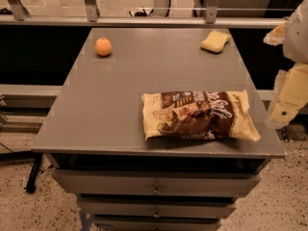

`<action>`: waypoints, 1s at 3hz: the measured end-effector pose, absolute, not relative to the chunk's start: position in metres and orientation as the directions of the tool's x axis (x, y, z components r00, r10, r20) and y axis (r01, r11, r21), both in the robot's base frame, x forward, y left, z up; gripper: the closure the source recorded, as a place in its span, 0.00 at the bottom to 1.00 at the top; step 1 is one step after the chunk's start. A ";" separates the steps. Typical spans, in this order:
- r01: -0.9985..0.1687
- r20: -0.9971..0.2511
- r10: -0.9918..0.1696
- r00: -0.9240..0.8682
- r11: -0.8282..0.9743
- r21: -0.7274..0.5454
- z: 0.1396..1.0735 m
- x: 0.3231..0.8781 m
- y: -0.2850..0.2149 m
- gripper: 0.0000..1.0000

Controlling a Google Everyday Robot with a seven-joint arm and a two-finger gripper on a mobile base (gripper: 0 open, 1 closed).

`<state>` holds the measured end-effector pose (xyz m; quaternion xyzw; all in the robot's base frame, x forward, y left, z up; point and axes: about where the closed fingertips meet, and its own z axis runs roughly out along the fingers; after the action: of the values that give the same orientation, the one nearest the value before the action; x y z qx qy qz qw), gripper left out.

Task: Move brown chip bag near sponge

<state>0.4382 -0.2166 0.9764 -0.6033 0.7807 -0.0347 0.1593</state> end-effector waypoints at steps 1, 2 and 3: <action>-0.931 -0.207 -0.953 -0.221 0.270 -0.247 0.976 0.438 -0.217 0.00; -0.942 -0.285 -0.942 -0.177 0.246 -0.227 0.948 0.451 -0.211 0.00; -0.954 -0.361 -0.920 -0.150 0.230 -0.191 0.902 0.469 -0.202 0.00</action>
Offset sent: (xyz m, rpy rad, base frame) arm 0.0251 0.0070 -0.0526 0.1543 0.0025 0.0879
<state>0.4687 -0.2020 0.9017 -0.6190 0.7571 0.0414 0.2047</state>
